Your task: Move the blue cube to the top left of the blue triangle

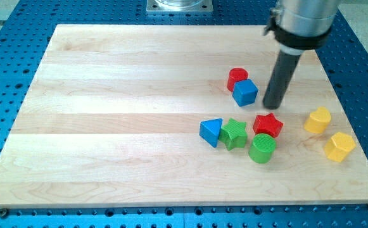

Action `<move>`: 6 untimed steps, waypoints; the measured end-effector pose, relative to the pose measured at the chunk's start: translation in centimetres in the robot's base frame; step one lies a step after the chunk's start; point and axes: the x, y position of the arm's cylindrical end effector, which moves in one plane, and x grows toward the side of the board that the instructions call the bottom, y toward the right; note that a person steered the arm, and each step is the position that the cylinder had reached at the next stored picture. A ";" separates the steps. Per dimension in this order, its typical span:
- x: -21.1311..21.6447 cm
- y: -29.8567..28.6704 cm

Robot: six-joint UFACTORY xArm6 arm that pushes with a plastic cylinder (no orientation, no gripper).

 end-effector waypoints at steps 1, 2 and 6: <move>-2.3 -5.7; -2.6 -14.6; -1.6 -21.5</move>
